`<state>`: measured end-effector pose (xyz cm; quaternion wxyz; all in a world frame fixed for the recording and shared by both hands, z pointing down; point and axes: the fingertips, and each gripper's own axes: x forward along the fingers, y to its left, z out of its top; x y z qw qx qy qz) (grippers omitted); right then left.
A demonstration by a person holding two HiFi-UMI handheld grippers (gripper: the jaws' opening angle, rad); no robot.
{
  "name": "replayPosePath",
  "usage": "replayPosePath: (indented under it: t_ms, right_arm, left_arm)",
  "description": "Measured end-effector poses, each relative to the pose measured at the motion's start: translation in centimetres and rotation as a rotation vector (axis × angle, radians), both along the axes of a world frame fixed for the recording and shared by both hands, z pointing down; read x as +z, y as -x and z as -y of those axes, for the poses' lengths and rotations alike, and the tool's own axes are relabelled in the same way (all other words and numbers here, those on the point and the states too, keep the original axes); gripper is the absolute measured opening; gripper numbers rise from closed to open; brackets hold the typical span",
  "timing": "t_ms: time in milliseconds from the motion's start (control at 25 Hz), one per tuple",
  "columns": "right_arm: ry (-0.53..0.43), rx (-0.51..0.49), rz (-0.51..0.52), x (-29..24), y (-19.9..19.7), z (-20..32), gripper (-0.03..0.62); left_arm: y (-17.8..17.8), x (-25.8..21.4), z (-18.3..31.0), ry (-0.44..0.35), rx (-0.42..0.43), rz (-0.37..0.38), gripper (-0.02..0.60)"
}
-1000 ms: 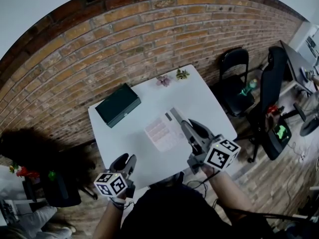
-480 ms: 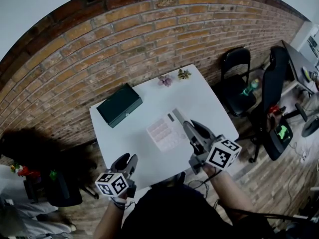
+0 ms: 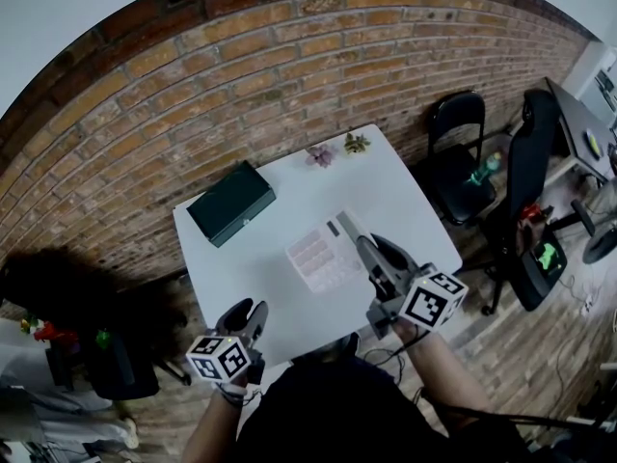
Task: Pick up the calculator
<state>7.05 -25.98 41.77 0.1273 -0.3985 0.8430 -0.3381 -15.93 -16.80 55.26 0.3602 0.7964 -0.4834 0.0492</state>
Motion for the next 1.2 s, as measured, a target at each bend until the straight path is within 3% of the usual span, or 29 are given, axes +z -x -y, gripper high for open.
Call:
replayPosePath:
  t_ms: [1200]
  right_arm:
    - [0.002, -0.012, 0.004, -0.01, -0.02, 0.0, 0.052]
  left_arm:
    - [-0.55, -0.34, 0.08, 0.003, -0.003, -0.001, 0.158]
